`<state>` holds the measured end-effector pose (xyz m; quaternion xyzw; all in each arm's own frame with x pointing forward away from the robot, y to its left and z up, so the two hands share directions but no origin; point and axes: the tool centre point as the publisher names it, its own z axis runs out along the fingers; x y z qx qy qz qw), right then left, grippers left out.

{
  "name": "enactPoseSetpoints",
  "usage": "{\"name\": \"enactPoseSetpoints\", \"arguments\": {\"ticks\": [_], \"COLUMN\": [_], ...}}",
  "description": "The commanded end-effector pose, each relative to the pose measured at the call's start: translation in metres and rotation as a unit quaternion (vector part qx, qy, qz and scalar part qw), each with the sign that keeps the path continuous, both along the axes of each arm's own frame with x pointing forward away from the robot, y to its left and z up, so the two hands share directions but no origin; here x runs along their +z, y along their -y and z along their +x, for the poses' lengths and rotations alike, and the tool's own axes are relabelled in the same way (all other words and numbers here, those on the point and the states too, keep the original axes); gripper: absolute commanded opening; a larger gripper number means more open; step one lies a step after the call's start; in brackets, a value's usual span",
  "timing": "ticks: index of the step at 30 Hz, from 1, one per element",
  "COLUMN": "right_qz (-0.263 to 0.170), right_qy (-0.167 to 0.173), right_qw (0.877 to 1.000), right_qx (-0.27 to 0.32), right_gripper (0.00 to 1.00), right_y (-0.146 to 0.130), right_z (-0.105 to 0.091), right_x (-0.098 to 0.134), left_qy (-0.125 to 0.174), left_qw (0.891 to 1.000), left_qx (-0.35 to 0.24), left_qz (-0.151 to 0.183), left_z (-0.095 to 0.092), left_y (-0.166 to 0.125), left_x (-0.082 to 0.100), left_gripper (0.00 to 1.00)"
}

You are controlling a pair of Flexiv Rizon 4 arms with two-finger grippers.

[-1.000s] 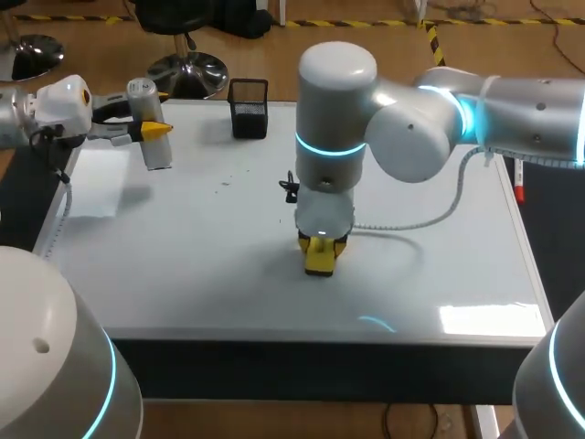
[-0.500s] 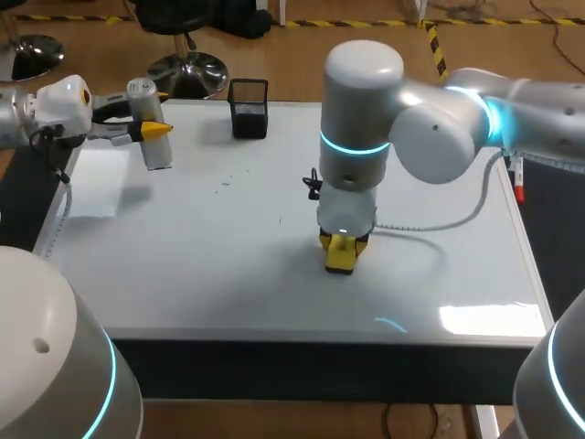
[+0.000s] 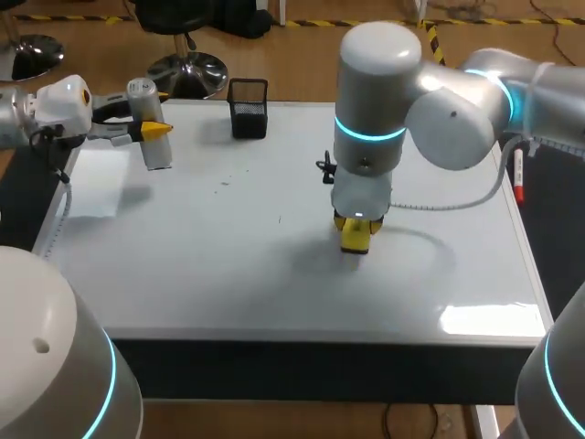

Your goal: Pick up the inspection probe, press it on each red-marked spot on the whiteboard one by one, put down the probe, pick up the eraser, and wipe off all the red marks.

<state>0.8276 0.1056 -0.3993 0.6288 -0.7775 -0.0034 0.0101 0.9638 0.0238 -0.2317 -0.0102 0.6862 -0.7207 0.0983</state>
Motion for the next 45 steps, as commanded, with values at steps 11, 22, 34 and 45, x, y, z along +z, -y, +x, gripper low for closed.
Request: {"name": "enactPoseSetpoints", "arguments": {"ticks": [11,22,34,45], "right_qz": [0.001,0.0,-0.002,-0.008], "right_qy": [0.009,0.009,0.019,0.021], "right_qw": [1.0,1.0,1.0,0.999], "right_qx": [-0.004,-0.003,0.0,0.039], "right_gripper": [0.0,0.0,0.0,0.0], "right_y": [0.022,0.022,0.021,0.024], "right_z": [0.021,0.022,0.038,0.094], "right_x": [0.018,0.018,0.017,0.003], "left_qy": [0.001,0.001,0.001,0.001], "left_qw": [1.0,1.0,1.0,1.0], "left_qx": [0.001,0.001,0.001,0.001], "left_qz": [0.0,0.0,0.0,0.0], "left_z": [-0.001,-0.001,-0.001,-0.001], "left_y": [0.0,0.0,0.0,0.0], "left_x": [0.001,0.001,0.001,0.001], "left_gripper": [0.0,0.0,0.0,0.0]}}
